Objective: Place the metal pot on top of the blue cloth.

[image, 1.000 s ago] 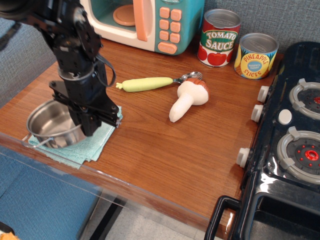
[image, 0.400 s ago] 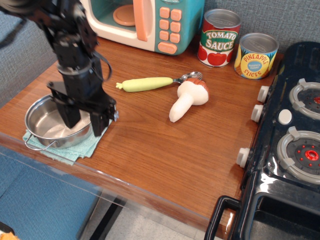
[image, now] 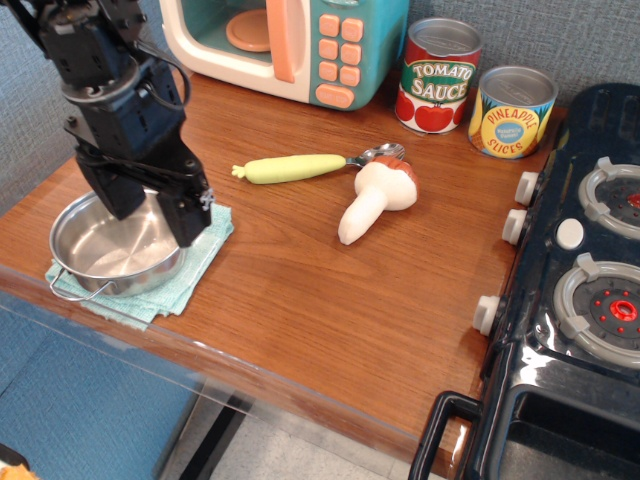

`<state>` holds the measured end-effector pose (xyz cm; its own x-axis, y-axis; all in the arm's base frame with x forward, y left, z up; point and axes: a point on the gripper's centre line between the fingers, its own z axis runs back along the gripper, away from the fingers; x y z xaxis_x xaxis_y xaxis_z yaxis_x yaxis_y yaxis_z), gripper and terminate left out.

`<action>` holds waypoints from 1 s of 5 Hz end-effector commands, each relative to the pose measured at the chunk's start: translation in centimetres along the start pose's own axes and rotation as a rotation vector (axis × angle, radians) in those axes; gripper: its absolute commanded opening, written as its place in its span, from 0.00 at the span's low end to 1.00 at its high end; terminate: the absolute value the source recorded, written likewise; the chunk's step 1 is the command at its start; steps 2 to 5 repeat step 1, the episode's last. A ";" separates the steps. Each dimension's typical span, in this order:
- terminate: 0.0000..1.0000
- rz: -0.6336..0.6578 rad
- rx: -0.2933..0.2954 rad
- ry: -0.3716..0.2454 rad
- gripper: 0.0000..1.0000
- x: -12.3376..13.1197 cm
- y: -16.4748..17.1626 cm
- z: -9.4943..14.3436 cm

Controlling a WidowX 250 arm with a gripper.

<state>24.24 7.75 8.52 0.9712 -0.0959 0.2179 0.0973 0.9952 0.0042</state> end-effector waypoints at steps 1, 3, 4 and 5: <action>1.00 -0.006 0.015 -0.030 1.00 0.2 0.7 0.9; 1.00 -0.006 0.015 -0.030 1.00 0.2 0.7 0.9; 1.00 -0.006 0.015 -0.030 1.00 0.2 0.7 0.9; 1.00 -0.006 0.015 -0.030 1.00 0.2 0.7 0.9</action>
